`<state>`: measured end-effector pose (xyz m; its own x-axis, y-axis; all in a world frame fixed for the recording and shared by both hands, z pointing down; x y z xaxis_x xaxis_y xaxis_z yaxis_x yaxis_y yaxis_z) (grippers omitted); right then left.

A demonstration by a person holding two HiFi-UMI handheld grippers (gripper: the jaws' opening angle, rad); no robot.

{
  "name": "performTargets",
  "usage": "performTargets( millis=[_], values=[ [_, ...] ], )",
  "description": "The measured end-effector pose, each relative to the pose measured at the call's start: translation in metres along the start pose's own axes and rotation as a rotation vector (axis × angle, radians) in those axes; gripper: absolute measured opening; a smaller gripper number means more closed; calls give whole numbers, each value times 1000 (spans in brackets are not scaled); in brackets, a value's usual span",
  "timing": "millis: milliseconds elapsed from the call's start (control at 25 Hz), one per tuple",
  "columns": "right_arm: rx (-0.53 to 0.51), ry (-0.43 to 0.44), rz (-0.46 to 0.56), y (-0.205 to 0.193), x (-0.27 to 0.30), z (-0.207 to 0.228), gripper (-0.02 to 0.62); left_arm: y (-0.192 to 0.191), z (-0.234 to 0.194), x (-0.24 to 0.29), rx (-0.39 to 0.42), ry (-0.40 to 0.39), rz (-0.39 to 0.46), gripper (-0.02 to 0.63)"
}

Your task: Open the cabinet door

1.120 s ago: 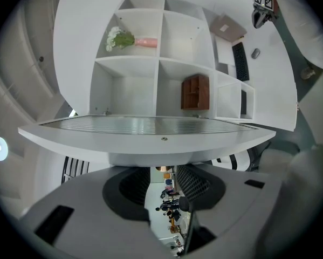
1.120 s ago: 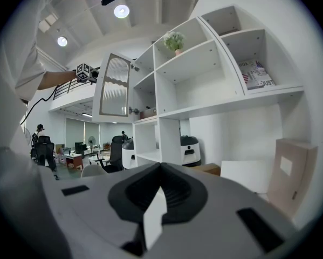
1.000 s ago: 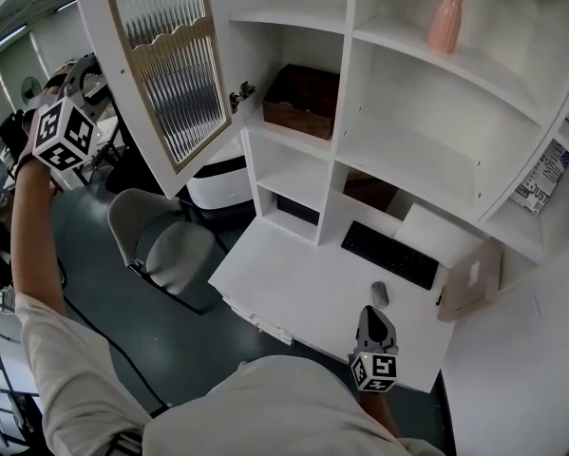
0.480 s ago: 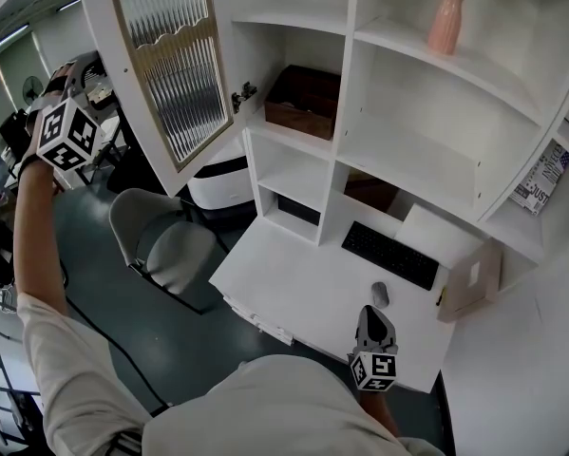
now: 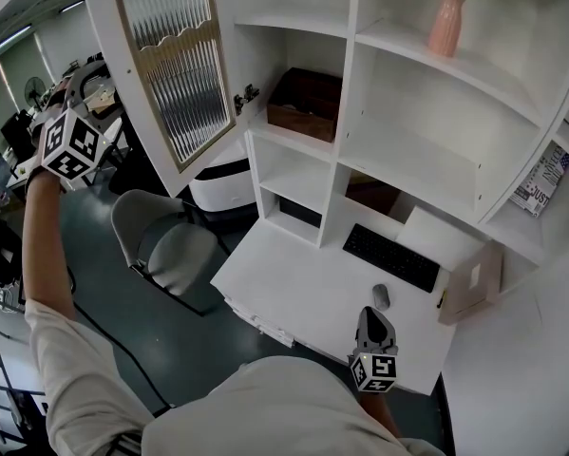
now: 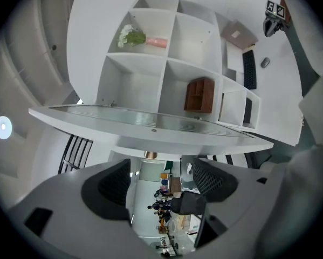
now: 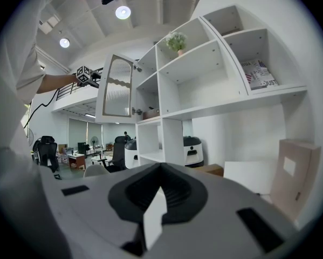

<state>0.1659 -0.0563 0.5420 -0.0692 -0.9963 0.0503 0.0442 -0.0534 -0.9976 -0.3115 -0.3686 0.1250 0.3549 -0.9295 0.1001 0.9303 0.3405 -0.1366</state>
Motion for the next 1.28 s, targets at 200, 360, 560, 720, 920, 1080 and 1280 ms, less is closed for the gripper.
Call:
performTargets(
  millis=[200,360,560,720,920,1080,1280],
  values=[
    [-5,13,1,1,1,-2,3,-13,13,-2,-96,7,-7,351],
    [-4,18,0,0,1,-3,3,-24,22,-8,-191,32,-9,351],
    [-8,27,-3,0,1,-4,3,-35,44,-11,-299,35,-4,351],
    [-9,34,0,0,2,-4,3,-44,66,-16,-394,40,-4,351],
    [-11,44,-2,1,3,-6,3,-57,97,-21,-545,45,-2,351],
    [-15,49,-4,1,4,-5,3,-65,123,-24,-660,52,3,351],
    [-15,55,-2,2,6,-6,3,-66,150,-28,-787,54,14,351]
  ],
)
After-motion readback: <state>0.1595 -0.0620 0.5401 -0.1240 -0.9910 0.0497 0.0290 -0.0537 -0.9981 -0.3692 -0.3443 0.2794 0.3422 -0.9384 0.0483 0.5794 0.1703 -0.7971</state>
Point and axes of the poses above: the fingertips, and each gripper's own axes: x forward along the fingers, z to its right, y out of its top, the point moved 9 cm from there along -x, backward along the fingers, and after that the axes turned 6 degrees about z, right-handed, at the moved point
